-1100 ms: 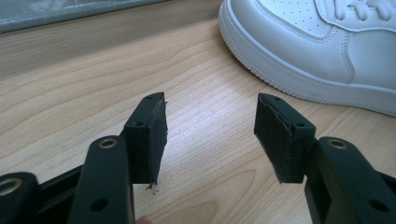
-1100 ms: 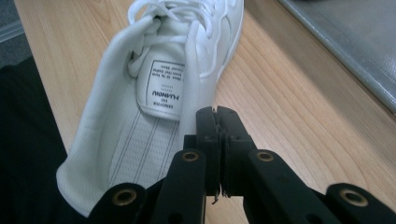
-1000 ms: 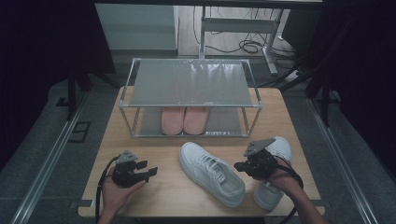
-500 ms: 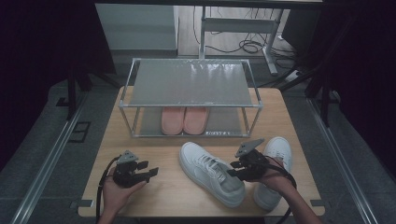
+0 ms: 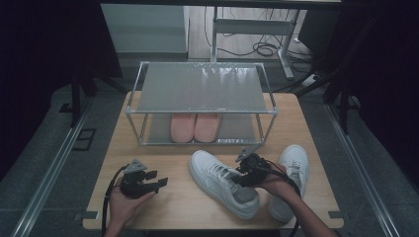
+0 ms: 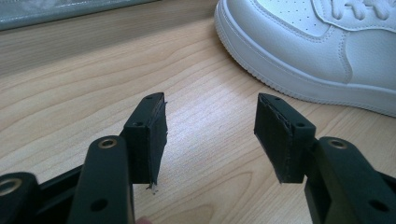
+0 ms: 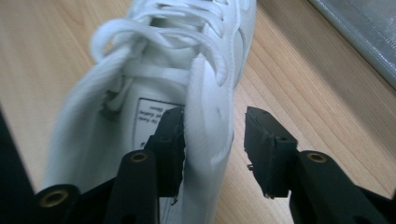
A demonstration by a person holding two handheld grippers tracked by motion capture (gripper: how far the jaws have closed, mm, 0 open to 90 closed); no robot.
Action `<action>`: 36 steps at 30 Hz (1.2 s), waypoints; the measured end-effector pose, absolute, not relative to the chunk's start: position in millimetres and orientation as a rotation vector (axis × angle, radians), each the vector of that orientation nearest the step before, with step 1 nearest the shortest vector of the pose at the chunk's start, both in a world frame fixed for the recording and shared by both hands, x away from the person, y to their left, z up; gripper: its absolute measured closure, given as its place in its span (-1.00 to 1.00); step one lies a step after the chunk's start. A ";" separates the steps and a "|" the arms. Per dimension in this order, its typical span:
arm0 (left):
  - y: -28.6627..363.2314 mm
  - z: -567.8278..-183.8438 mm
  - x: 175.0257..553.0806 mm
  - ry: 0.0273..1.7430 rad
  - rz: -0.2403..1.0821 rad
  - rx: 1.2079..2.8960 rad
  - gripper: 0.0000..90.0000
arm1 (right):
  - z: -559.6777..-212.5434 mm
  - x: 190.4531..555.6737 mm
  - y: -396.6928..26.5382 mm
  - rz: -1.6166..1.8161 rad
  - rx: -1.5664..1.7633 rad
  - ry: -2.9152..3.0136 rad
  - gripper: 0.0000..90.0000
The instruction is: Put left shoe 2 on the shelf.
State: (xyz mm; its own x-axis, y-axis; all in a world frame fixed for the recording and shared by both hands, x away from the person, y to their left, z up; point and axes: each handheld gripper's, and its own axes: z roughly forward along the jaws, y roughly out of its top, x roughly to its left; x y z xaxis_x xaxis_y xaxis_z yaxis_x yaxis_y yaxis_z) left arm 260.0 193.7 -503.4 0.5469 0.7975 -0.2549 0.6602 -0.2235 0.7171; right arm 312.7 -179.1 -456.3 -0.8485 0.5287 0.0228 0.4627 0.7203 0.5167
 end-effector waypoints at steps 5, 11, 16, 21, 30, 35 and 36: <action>194.6 -502.7 259.7 1.181 0.214 1.956 -0.01 | -459.9 315.8 -175.7 0.785 0.836 2.800 0.55; 194.4 -502.2 259.2 1.179 0.215 1.956 -0.02 | -461.1 314.1 -177.5 0.822 0.867 2.775 0.73; 196.2 -501.7 259.4 1.184 0.219 1.952 -0.02 | -461.9 316.6 -180.5 0.899 0.938 2.742 0.77; 197.0 -501.6 259.3 1.185 0.220 1.950 -0.01 | -458.4 315.4 -179.5 0.961 0.948 2.713 0.77; 197.6 -501.2 259.1 1.184 0.223 1.946 -0.01 | -453.2 312.3 -178.7 1.049 0.951 2.647 0.78; 198.5 -500.9 259.0 1.186 0.224 1.942 -0.01 | -453.1 311.6 -179.3 1.090 0.952 2.625 0.79; 198.6 -500.4 258.7 1.187 0.225 1.941 -0.01 | -452.1 310.8 -179.3 1.104 0.949 2.614 0.79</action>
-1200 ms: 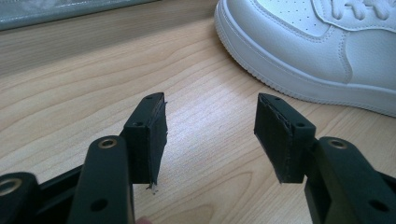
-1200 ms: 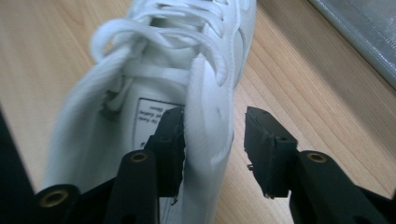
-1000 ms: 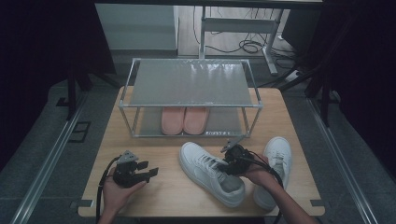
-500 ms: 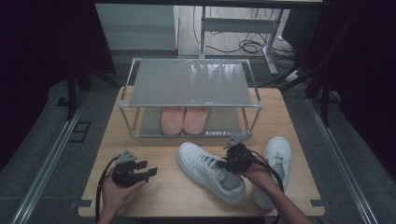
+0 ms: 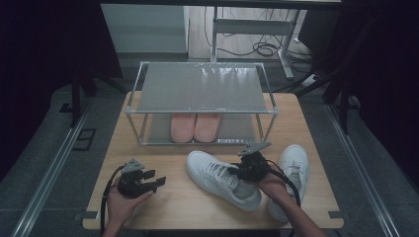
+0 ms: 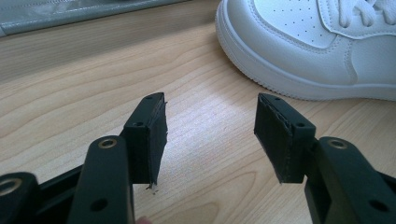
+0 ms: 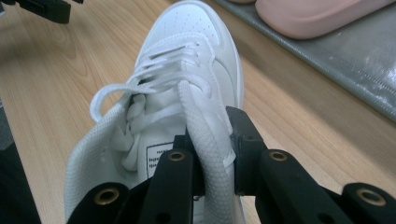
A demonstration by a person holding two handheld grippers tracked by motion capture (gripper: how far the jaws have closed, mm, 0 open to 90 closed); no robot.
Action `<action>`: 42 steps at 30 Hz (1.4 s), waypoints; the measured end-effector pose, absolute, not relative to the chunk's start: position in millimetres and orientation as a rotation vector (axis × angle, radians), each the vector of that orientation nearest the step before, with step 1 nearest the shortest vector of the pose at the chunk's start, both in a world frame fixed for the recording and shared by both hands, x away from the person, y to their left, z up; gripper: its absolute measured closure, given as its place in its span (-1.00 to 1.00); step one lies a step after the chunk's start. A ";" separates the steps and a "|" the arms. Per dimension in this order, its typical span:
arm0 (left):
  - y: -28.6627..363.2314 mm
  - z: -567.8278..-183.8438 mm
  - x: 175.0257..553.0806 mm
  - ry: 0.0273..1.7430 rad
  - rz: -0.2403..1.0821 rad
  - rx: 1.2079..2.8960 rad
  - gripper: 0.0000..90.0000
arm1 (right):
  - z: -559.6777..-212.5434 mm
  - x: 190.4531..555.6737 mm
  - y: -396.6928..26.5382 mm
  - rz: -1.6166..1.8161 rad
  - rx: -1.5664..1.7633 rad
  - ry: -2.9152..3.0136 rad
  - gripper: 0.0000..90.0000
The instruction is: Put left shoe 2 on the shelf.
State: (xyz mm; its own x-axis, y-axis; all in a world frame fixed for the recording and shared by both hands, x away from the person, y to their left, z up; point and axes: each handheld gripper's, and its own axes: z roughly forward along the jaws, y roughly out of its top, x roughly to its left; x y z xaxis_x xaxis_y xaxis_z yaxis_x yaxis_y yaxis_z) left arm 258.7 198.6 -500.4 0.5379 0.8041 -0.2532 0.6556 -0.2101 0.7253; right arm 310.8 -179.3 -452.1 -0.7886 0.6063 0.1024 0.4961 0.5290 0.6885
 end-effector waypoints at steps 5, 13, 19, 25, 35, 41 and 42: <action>199.6 -499.3 258.2 1.186 0.229 1.939 -0.01 | -444.8 308.7 -182.9 1.149 0.953 2.579 0.79; 198.0 -500.4 258.7 1.187 0.224 1.940 -0.01 | -428.6 304.2 -194.1 1.270 0.962 2.516 0.79; 197.9 -500.1 258.5 1.187 0.223 1.940 -0.02 | -421.6 301.2 -200.3 1.329 0.968 2.480 0.79; 198.4 -500.1 258.6 1.188 0.224 1.937 -0.01 | -417.2 301.3 -204.0 1.367 0.979 2.449 0.79; 197.1 -501.4 259.3 1.186 0.220 1.944 -0.01 | -403.5 301.8 -206.9 1.445 0.967 2.410 0.79; 196.7 -501.5 259.6 1.186 0.219 1.945 -0.01 | -391.6 302.4 -205.6 1.496 0.953 2.394 0.79; 196.7 -501.6 259.7 1.186 0.218 1.946 -0.01 | -389.1 302.5 -204.9 1.502 0.947 2.389 0.79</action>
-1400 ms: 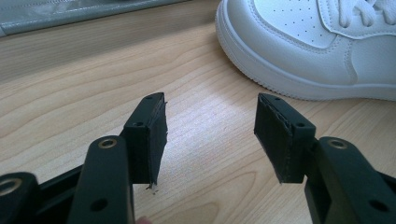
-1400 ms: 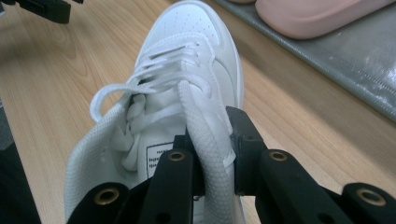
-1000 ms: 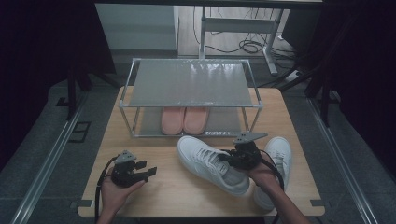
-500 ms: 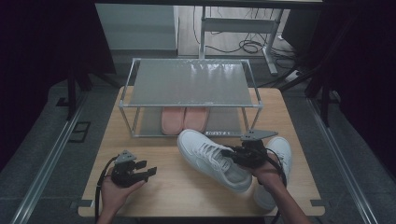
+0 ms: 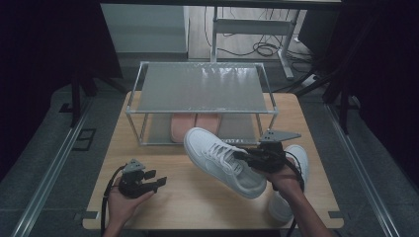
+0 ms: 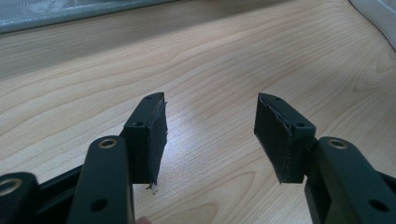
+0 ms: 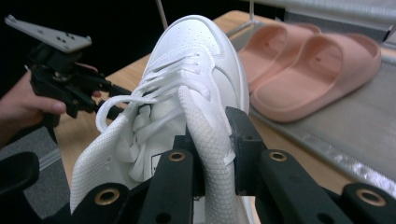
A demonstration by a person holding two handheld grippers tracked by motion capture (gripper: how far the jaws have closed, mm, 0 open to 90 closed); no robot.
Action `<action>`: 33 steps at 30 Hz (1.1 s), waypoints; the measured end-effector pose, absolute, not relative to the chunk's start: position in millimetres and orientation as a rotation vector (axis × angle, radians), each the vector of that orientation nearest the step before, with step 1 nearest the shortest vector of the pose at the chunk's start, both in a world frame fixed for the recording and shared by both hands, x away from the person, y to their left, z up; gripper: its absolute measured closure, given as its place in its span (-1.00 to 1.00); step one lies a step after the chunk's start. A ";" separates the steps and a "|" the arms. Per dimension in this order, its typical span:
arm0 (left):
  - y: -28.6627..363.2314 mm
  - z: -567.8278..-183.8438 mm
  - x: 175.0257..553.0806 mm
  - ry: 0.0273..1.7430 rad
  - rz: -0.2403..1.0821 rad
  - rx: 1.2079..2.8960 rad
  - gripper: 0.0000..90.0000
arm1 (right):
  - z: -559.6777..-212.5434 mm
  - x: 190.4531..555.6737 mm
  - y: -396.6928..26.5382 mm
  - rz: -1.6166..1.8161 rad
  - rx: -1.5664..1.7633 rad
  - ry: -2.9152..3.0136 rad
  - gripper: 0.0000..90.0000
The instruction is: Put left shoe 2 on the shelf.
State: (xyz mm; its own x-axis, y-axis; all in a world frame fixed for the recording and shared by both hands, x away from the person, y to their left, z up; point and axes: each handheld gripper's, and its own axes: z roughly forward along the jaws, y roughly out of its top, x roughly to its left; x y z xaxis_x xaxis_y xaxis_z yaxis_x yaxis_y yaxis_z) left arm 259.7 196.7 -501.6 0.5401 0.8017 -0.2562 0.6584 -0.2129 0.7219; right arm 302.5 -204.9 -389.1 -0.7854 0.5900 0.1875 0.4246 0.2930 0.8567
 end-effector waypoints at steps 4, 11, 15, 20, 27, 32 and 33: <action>196.4 -501.9 259.8 1.184 0.215 1.948 -0.02 | -378.0 303.7 -202.0 1.535 0.932 2.373 0.79; 194.8 -502.5 260.2 1.182 0.213 1.955 -0.01 | -358.0 308.1 -194.5 1.575 0.899 2.352 0.79; 194.4 -502.7 260.3 1.179 0.209 1.956 -0.02 | -349.2 313.1 -191.9 1.602 0.902 2.338 0.79; 194.3 -502.8 260.2 1.178 0.205 1.951 -0.02 | -339.7 321.9 -188.1 1.618 0.909 2.322 0.79; 193.8 -504.0 260.6 1.180 0.198 1.945 -0.03 | -327.5 334.8 -183.2 1.632 0.923 2.301 0.79; 195.1 -502.7 260.2 1.180 0.201 1.938 -0.03 | -317.4 341.8 -178.5 1.637 0.918 2.288 0.79; 195.2 -502.8 260.1 1.180 0.203 1.935 -0.03 | -315.6 342.7 -178.1 1.636 0.918 2.285 0.79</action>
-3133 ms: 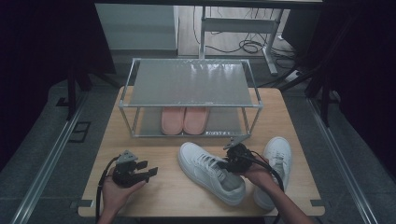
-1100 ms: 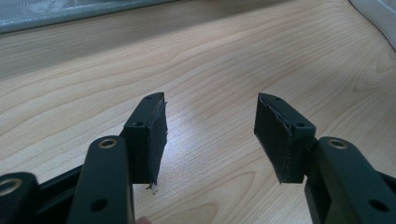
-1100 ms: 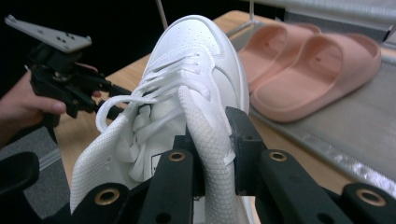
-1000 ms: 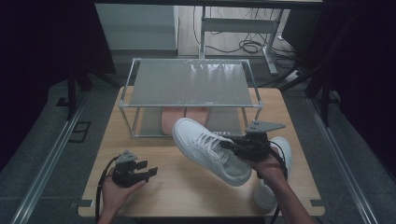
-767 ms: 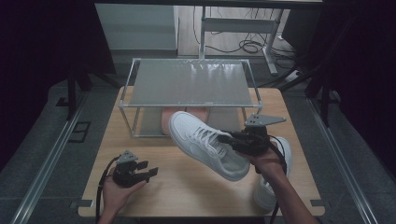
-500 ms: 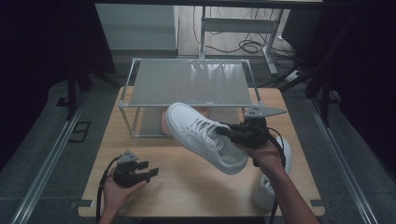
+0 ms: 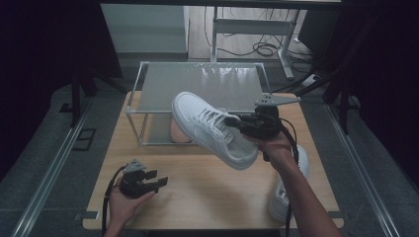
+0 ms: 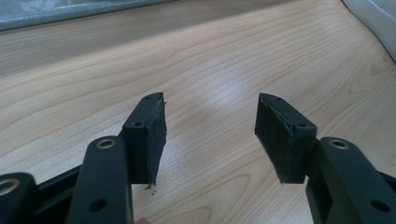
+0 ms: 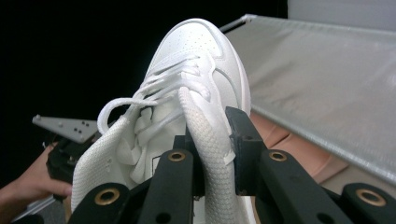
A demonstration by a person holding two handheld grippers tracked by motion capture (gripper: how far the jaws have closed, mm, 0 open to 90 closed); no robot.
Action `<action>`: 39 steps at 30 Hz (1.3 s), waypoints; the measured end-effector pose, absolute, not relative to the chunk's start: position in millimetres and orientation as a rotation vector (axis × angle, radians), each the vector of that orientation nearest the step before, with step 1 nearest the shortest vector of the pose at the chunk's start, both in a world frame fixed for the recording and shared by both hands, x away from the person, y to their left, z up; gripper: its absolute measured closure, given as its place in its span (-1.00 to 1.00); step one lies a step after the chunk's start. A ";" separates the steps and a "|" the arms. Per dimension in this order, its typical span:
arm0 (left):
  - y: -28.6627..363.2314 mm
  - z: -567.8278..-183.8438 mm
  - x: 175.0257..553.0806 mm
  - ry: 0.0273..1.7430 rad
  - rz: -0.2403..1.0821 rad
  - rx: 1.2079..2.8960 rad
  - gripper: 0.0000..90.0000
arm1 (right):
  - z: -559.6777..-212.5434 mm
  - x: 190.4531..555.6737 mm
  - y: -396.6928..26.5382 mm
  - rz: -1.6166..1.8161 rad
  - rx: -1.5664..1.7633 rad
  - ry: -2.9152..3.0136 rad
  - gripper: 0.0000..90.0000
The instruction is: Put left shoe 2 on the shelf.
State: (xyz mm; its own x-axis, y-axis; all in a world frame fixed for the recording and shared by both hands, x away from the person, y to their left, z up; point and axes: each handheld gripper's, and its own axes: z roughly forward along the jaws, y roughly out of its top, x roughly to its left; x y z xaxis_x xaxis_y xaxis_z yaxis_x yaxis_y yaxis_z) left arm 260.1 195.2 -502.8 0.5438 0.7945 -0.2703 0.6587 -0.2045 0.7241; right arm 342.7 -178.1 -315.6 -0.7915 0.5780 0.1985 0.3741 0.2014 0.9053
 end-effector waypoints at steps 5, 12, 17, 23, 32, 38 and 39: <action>195.7 -503.1 260.5 1.182 0.196 1.935 -0.03 | -302.7 350.8 -173.8 1.650 0.920 2.264 0.79; 196.7 -502.5 260.2 1.183 0.196 1.935 -0.03 | -288.9 365.2 -166.4 1.656 0.944 2.232 0.79; 197.8 -503.1 260.3 1.186 0.195 1.931 -0.03 | -284.0 375.6 -162.0 1.646 0.977 2.220 0.79; 199.0 -502.6 260.3 1.187 0.199 1.931 -0.03 | -282.0 389.1 -157.5 1.630 1.021 2.202 0.79; 198.4 -503.2 260.8 1.188 0.199 1.933 -0.03 | -278.6 414.4 -152.2 1.588 1.109 2.168 0.79; 198.7 -502.8 260.3 1.183 0.198 1.933 -0.03 | -275.2 435.4 -145.4 1.546 1.182 2.131 0.79; 198.9 -502.8 260.4 1.183 0.199 1.933 -0.03 | -275.0 437.7 -145.1 1.543 1.191 2.126 0.79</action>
